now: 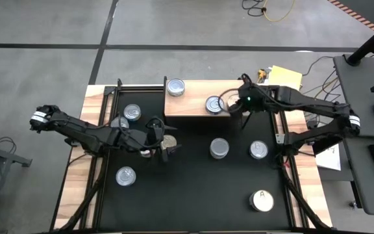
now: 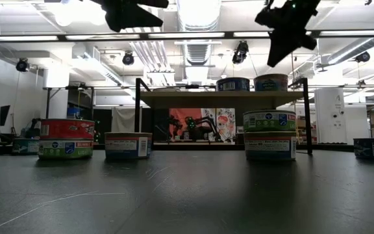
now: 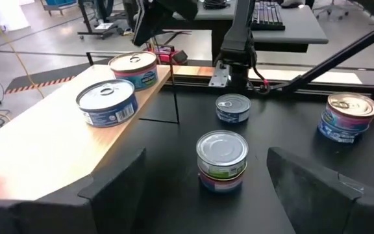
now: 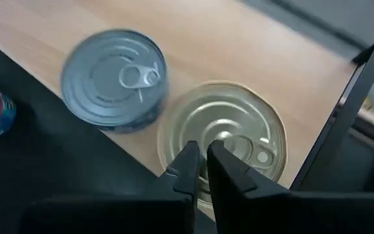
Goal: Stack canned seafood by type on shelf
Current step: Adjust the blue pink tuna can on the shelf
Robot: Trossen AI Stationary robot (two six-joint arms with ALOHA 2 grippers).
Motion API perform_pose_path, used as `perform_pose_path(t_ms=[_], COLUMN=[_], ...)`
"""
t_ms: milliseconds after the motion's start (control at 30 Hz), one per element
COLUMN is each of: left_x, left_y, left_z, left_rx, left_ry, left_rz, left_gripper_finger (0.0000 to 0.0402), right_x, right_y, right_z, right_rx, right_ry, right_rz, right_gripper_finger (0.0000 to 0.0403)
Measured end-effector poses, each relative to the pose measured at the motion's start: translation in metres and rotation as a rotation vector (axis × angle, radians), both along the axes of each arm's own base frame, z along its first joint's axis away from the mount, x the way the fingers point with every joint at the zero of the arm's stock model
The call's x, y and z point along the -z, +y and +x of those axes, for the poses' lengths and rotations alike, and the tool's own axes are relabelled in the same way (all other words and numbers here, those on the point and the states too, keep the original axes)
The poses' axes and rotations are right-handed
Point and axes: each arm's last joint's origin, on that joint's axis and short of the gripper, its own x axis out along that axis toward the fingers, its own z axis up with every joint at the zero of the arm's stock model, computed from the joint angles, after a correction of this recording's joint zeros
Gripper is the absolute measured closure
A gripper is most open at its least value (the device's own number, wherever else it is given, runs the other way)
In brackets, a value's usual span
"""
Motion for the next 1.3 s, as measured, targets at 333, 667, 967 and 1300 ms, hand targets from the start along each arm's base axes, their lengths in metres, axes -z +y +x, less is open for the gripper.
perform_pose_path(t_ms=[333, 667, 967, 1300], left_x=[0.000, 0.000, 0.000, 0.000], left_y=[0.001, 0.001, 0.001, 0.001], left_z=[0.000, 0.000, 0.000, 0.000], left_rx=[0.001, 0.001, 0.001, 0.001], left_ry=[0.004, 0.004, 0.004, 0.005], left_rz=[0.014, 0.014, 0.014, 0.015], left_gripper_finger=[0.0098, 0.0098, 0.0098, 0.0098], right_x=[0.011, 0.029, 0.044, 0.055], right_y=[-0.013, -0.021, -0.040, -0.064], right_z=[0.002, 0.017, 0.030, 0.037], right_rx=[0.018, 0.028, -0.014, -0.044], right_ry=[0.037, 0.100, 0.215, 0.243], right_rz=[0.012, -0.021, -0.122, -0.156], right_gripper_finger=[0.0393, 0.0394, 0.0394, 0.0394])
